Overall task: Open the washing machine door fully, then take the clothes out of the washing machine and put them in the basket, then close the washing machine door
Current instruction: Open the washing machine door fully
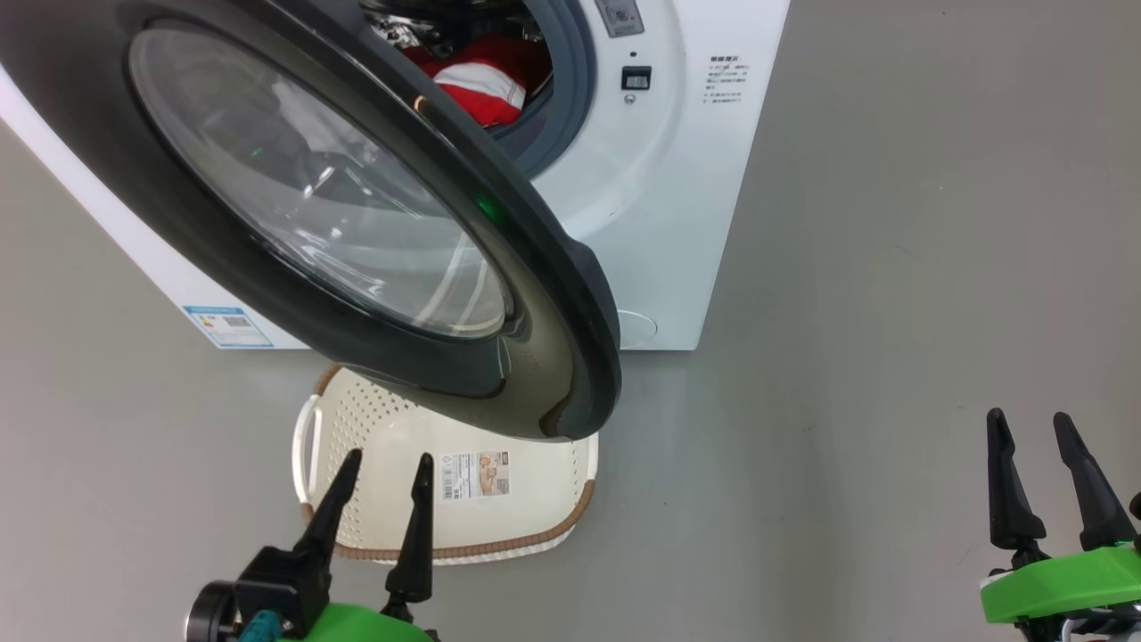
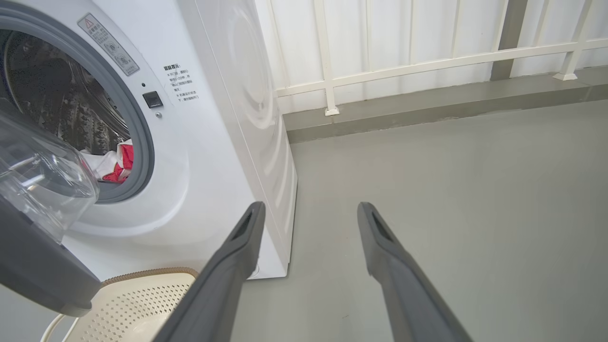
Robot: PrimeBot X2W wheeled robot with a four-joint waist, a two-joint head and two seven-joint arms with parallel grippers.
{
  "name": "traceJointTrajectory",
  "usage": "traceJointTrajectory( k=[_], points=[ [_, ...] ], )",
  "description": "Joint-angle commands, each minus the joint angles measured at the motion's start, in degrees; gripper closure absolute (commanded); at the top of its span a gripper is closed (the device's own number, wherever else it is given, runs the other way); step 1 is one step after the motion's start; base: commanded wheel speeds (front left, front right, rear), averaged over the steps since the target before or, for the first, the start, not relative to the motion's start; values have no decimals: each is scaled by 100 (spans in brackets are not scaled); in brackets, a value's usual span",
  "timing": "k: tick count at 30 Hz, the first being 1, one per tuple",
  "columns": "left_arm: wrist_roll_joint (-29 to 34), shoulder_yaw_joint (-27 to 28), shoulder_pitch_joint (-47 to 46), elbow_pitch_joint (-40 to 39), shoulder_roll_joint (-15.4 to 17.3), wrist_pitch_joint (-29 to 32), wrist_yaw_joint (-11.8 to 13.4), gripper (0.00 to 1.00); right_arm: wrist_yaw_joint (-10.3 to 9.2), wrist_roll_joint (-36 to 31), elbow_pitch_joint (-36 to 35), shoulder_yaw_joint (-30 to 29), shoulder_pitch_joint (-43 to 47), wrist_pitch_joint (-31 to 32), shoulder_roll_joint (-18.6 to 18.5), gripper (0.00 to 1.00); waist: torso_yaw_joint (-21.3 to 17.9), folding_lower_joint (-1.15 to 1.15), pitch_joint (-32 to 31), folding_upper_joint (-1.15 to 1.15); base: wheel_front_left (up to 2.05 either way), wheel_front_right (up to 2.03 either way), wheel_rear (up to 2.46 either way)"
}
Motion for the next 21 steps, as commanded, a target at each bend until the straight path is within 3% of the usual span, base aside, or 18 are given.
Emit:
traceJointTrajectory(
  k=[1, 5, 6, 8, 9, 10, 11, 21],
  points=[
    [49, 173, -50, -164, 60, -68, 29, 0, 20, -69, -139, 134, -87, -37, -81, 0, 3, 0, 4, 0, 0, 0, 0],
    [43, 157, -65, -169, 60, -68, 30, 0, 20, 37, -166, 204, -134, -37, -72, 0, 20, 0, 28, 0, 0, 0, 0],
    [39, 155, -72, -172, 60, -68, 33, 0, 20, 94, -172, 240, -161, -37, -74, 10, 24, 0, 37, 0, 0, 0, 0],
    [30, 149, -81, -179, 60, -68, 39, 0, 20, 202, -200, 366, -232, -37, -103, 57, 32, 0, 50, 0, 0, 0, 0],
    [25, 145, -83, -184, 60, -68, 42, 0, 20, 259, -225, 432, -278, -37, -118, 72, 37, 0, 56, 0, 0, 0, 0],
    [18, 134, -80, -194, 60, -68, 49, 0, 20, 354, -261, 481, -334, -37, -116, 95, 44, 0, 63, 0, 0, 0, 0],
    [10, 119, -78, -203, 60, -68, 57, 0, 20, 449, -300, 529, -394, -37, -122, 100, 52, 0, 67, 0, 0, 0, 0],
    [-82, -19, -47, -273, 60, -68, 124, 0, 20, 1408, -543, 1303, -1189, -37, -417, 100, 170, 0, 103, 0, 0, 0, 0]
  ],
)
